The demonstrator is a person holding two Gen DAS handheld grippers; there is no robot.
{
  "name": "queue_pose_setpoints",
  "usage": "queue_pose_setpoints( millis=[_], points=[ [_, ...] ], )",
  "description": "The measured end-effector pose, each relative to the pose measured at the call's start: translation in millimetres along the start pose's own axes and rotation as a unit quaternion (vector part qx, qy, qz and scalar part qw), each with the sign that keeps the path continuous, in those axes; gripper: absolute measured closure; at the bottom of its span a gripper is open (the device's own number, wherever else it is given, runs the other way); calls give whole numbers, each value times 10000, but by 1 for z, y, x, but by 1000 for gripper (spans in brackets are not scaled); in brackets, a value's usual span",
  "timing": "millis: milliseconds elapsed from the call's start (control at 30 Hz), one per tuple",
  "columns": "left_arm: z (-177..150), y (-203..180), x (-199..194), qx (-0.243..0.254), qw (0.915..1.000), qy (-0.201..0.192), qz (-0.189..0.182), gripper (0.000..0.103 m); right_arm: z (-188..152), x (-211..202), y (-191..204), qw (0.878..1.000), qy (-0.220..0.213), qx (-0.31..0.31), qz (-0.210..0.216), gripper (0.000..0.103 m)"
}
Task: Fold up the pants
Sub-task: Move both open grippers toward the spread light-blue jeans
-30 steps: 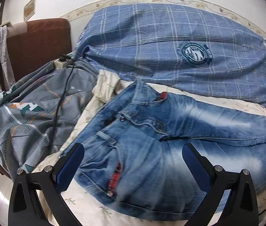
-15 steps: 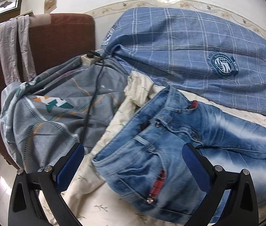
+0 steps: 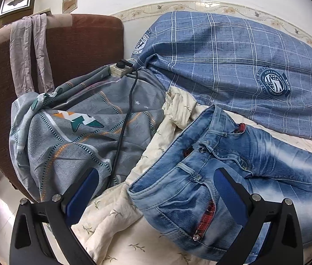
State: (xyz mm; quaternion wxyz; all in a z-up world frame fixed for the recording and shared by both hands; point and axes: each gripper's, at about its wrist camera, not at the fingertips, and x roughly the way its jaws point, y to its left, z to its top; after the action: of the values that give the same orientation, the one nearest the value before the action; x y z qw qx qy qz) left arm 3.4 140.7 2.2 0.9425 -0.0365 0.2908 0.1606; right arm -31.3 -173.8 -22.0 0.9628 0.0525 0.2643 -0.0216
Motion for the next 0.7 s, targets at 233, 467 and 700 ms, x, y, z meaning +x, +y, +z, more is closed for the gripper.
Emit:
queue_pose_setpoints(
  millis=[233,467,700],
  points=[
    [0,2,-1,-14,10000,-29,52,0,-1,0,1,10000,5,-33,-10,0],
    [0,1,1,-16,10000,-1,73,0,-1,0,0,10000,14,-48,-33,0],
    [-4,-7,12,128,9995,289,-61,0,4,2,-14,9998,11,-113,-145,0]
  ],
)
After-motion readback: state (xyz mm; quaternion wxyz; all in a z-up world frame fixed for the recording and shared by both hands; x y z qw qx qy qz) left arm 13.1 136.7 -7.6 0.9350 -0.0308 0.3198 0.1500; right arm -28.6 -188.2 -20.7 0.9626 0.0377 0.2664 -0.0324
